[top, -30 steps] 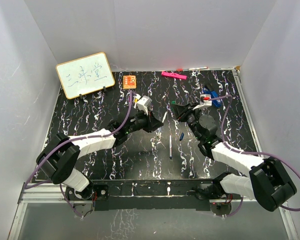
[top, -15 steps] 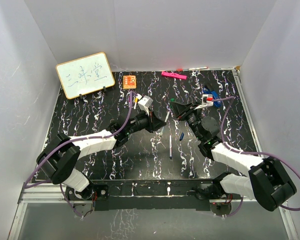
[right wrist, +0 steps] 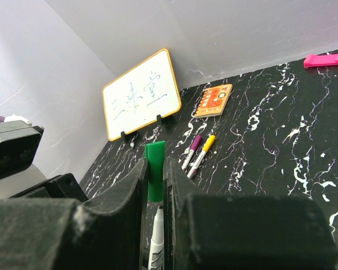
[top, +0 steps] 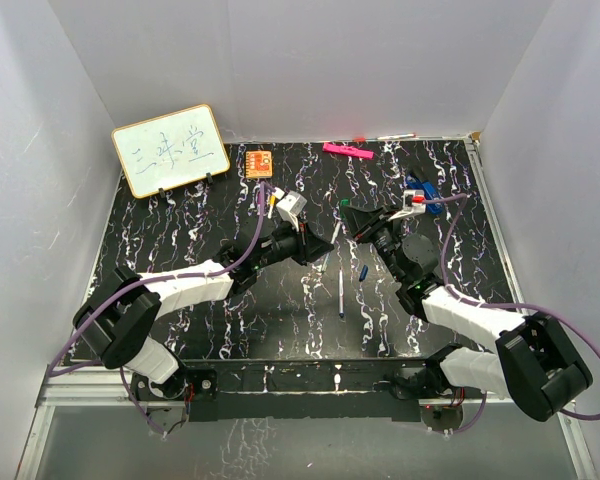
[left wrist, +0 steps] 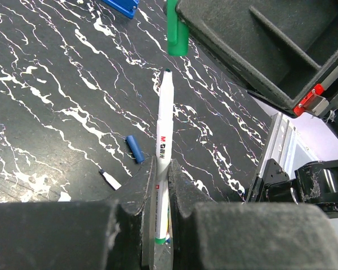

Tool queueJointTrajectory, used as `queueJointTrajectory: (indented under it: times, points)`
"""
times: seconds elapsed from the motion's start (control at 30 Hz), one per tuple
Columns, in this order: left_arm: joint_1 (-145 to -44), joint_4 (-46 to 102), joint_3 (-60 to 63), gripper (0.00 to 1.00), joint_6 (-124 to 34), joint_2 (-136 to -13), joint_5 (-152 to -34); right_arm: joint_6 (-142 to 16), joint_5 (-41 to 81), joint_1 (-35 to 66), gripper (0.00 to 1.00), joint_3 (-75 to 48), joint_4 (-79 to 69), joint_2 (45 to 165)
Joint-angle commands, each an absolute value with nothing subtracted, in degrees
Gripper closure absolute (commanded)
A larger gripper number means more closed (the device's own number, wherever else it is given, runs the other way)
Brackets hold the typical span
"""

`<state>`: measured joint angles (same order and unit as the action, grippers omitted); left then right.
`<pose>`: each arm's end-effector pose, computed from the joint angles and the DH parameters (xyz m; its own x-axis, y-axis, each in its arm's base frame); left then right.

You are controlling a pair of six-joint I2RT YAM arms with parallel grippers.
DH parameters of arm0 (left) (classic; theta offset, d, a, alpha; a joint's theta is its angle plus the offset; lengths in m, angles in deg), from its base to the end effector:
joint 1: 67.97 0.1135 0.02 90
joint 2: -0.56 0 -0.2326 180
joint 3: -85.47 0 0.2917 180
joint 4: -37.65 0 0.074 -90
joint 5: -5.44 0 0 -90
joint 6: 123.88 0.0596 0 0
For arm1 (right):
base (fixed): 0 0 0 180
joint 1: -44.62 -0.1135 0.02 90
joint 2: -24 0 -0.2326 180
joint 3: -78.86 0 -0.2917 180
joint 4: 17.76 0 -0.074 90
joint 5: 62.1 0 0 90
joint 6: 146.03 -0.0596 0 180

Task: Insert the pens into the pen caps

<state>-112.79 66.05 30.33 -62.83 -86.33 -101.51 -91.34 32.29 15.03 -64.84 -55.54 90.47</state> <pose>0.2617 -0.2846 0.1846 -0.4626 -0.1931 -0.8653 0.7506 0.4342 -0.4981 0.2732 0.1499 0.1978 -0.1525 0.5762 -0.8030 -0.4145 0.7003 0.5812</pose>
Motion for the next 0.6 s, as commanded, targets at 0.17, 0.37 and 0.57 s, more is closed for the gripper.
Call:
queueJointTrajectory:
  times: [0.17,0.37,0.57]
  points:
    - [-113.15,68.81,30.16,1.0,-62.18,-83.78,-101.29,-91.17,32.02,14.91,1.0,-65.01,-59.51,90.66]
    - [-113.1,69.22,30.52,1.0,-62.49,-83.76,-100.56,-91.17,31.6,14.95,1.0,-65.1,-59.35,90.85]
    - [-113.19,69.7,30.74,1.0,-62.89,-83.77,-100.12,-91.31,31.16,14.82,1.0,-65.01,-58.85,90.98]
